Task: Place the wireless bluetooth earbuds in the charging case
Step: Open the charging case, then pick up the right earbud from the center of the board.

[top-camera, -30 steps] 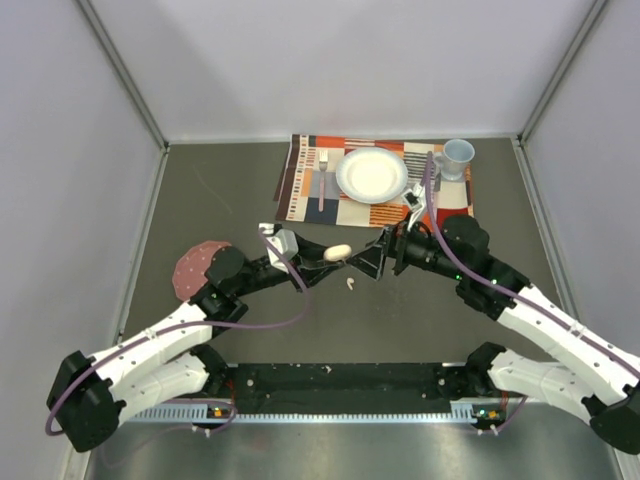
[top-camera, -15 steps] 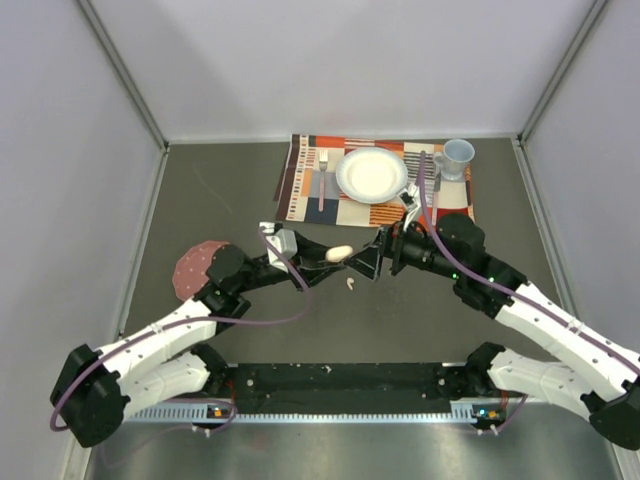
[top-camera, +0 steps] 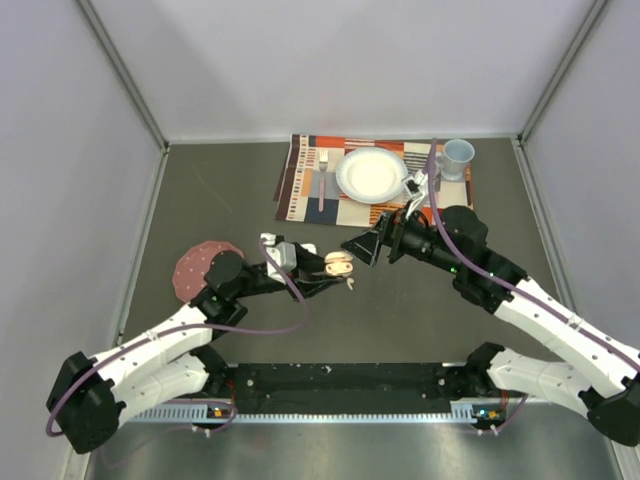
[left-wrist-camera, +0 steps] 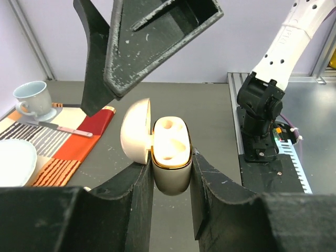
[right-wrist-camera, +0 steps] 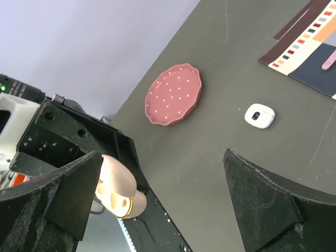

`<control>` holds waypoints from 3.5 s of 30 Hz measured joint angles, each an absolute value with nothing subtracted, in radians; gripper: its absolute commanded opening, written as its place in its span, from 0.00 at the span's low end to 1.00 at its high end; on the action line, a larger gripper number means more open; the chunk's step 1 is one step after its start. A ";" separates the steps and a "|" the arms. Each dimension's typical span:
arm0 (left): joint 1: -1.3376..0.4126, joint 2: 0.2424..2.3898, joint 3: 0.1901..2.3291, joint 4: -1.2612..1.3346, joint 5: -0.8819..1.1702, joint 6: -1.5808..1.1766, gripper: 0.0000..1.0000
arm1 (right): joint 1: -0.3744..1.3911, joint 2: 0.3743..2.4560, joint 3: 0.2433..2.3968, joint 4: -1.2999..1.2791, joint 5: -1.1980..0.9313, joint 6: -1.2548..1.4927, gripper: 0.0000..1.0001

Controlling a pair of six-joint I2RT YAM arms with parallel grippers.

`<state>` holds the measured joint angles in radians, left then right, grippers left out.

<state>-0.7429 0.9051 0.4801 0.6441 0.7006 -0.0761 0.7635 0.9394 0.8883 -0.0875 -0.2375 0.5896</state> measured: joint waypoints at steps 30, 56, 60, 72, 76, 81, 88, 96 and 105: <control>-0.707 0.575 0.363 0.588 0.413 -0.080 0.00 | 0.534 1.085 0.931 -0.310 0.063 0.565 0.87; -0.707 0.436 0.350 0.538 0.341 -0.068 0.00 | 0.535 1.755 1.215 -0.439 0.228 0.458 0.66; -0.707 0.434 0.350 0.520 0.329 -0.057 0.00 | 0.535 1.797 1.241 -0.438 0.240 0.510 0.66; -0.707 0.425 0.346 0.493 0.293 -0.048 0.00 | 0.578 1.849 1.246 -0.475 0.368 0.704 0.65; -0.707 0.417 0.341 0.492 0.285 -0.048 0.00 | 0.598 1.866 1.260 -0.503 0.403 0.746 0.62; -0.707 0.414 0.338 0.490 0.271 -0.046 0.00 | 0.601 1.881 1.287 -0.519 0.429 0.786 0.59; -0.706 0.414 0.338 0.484 0.263 -0.039 0.00 | 0.603 1.902 1.306 -0.527 0.440 0.808 0.55; -0.706 0.415 0.336 0.484 0.260 -0.034 0.00 | 0.616 1.913 1.311 -0.532 0.440 0.803 0.53; -0.706 0.415 0.336 0.484 0.259 -0.034 0.00 | 0.627 1.926 1.311 -0.540 0.439 0.796 0.49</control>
